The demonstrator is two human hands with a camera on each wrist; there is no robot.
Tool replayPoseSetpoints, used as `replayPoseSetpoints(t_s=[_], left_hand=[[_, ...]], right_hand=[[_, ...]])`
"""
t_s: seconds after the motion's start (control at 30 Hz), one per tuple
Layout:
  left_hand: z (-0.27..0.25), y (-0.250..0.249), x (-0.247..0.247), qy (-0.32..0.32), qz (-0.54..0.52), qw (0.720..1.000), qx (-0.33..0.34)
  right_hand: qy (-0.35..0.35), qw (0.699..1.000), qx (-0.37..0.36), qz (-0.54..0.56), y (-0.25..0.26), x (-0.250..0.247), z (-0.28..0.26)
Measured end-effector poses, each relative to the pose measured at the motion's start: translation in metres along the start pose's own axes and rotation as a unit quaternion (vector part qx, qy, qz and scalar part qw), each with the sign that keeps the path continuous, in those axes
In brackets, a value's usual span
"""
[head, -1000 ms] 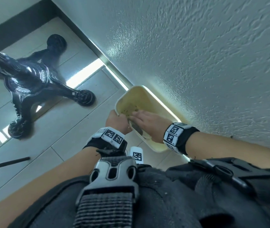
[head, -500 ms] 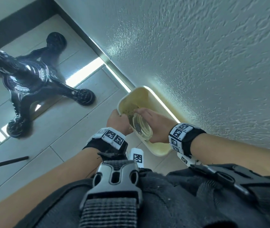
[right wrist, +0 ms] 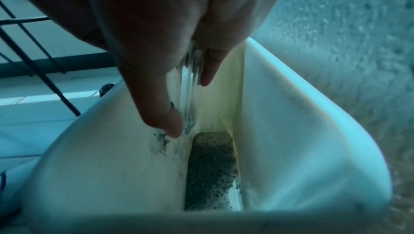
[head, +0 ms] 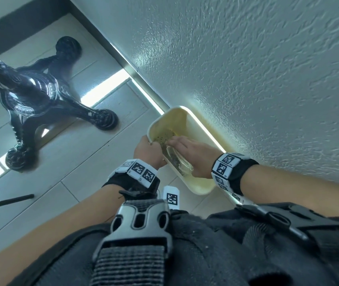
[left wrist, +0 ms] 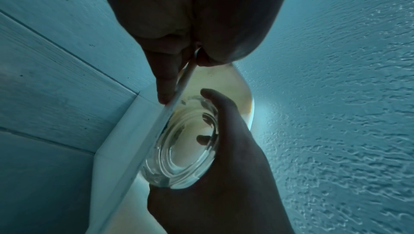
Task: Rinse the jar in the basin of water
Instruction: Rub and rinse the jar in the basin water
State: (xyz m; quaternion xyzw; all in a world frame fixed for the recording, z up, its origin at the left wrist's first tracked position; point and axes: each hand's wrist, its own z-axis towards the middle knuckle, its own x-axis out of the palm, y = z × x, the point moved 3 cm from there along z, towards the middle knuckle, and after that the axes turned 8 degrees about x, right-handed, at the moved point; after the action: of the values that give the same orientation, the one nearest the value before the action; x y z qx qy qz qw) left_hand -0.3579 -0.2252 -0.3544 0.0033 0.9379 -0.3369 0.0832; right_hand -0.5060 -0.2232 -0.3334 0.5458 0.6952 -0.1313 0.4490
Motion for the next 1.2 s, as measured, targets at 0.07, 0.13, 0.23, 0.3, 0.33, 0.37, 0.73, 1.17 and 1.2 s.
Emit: replayPoseSetpoints(t_s=[0.07, 0.13, 0.23, 0.3, 0.33, 0.37, 0.73, 1.17, 1.2], left_hand=[[-0.004, -0.004, 0.000, -0.001, 0.010, 1.000, 0.006], [-0.007, -0.007, 0.000, -0.006, 0.017, 1.000, 0.004], [-0.009, -0.006, 0.000, -0.002, 0.001, 1.000, -0.012], [-0.009, -0.007, 0.000, -0.004, -0.001, 1.000, -0.007], [-0.011, -0.007, 0.001, -0.002, -0.002, 1.000, -0.005], [-0.010, -0.006, 0.001, 0.002, -0.007, 1.000, -0.009], [-0.013, -0.002, 0.008, -0.022, -0.002, 1.000, 0.008], [-0.016, -0.003, 0.019, -0.025, -0.001, 0.999, 0.026], [-0.016, -0.004, 0.019, -0.024, -0.001, 0.999, 0.025]], right_hand=[[0.009, 1.000, -0.008, 0.008, 0.001, 0.002, -0.001], [0.029, 0.998, 0.004, 0.053, -0.001, 0.006, -0.003], [0.006, 0.991, 0.062, 0.120, -0.007, 0.002, -0.006], [0.020, 0.990, 0.049, 0.134, -0.006, 0.000, -0.005], [0.023, 0.991, 0.049, 0.122, -0.007, 0.000, -0.004], [0.024, 0.991, 0.065, 0.113, -0.009, -0.001, -0.004], [0.009, 0.991, 0.039, 0.129, -0.012, 0.014, 0.000], [0.020, 0.991, 0.062, 0.117, -0.021, 0.017, -0.001], [0.013, 0.990, 0.081, 0.116, -0.025, 0.018, 0.000]])
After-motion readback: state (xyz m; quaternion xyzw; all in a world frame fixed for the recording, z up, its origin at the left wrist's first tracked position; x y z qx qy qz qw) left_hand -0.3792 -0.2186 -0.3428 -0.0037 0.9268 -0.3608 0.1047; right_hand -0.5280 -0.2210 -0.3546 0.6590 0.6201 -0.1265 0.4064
